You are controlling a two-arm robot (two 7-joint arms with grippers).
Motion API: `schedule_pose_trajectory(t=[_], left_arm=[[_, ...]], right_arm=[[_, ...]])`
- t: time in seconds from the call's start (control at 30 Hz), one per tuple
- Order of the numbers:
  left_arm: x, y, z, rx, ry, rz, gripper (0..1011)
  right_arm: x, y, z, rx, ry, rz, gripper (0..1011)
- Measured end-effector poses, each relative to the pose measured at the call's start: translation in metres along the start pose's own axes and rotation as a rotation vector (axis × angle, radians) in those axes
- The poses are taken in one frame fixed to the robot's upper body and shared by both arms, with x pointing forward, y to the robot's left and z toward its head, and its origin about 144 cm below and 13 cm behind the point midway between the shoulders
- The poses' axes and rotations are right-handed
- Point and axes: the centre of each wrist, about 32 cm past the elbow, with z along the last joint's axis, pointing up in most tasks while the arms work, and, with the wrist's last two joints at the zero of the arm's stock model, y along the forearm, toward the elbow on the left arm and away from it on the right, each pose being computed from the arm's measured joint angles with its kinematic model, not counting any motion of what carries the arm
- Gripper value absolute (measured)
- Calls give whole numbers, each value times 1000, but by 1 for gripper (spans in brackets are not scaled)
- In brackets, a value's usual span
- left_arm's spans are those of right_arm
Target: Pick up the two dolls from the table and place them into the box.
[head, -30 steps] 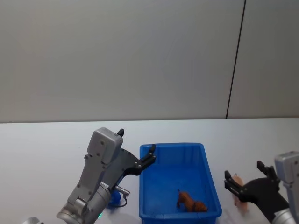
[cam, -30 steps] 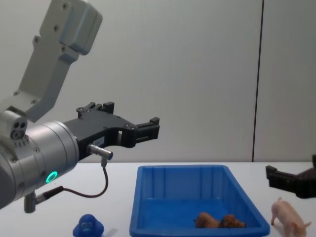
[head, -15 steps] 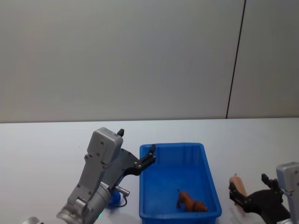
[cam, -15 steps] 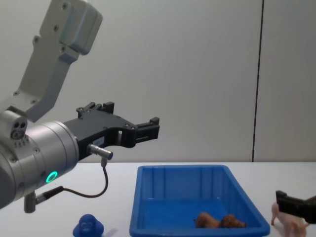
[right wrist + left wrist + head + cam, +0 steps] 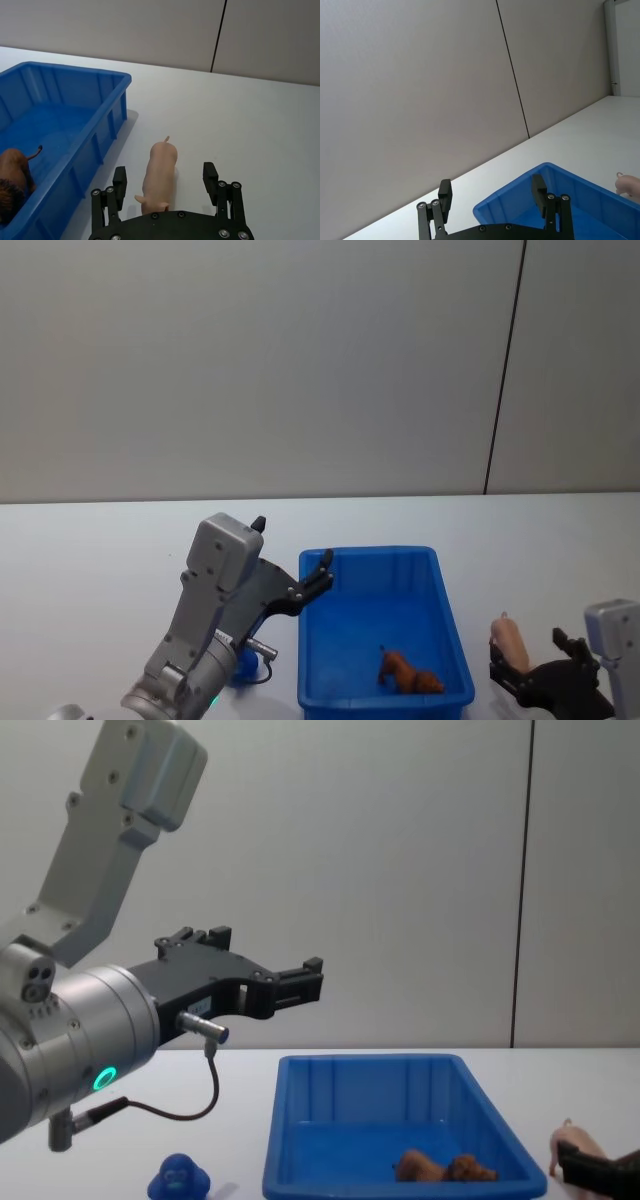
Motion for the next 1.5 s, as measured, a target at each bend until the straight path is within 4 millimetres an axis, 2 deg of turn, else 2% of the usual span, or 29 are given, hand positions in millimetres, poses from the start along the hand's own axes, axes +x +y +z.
schedule_pose_trajectory(t=[0.2,0.23,0.37,0.43,0.47,0.6,0.7,0.9,1.27,1.5], left_arm=[[0,0,0,0,0,0,1001],[0,0,0,0,0,0,1001],[0,0,0,0,0,0,1001],[0,0,0,0,0,0,1001],[0,0,0,0,0,0,1001],[0,0,0,0,0,0,1001],[0,0,0,0,0,0,1001],[0,0,0,0,0,0,1001],[0,0,0,0,0,0,1001],[0,0,0,0,0,0,1001]], right_arm=[[1,5,-7,-21,14,24,811],[2,6,-8,-25,17,27,811],[2,8,-10,-33,24,39,662],[2,9,-11,-37,28,45,600],[2,9,-11,-37,28,45,600],[1,10,-10,-37,32,53,444],[1,10,-8,-27,31,57,373],[-1,8,0,13,29,64,368],[-5,5,28,147,12,108,368],[-12,10,45,221,10,184,367]])
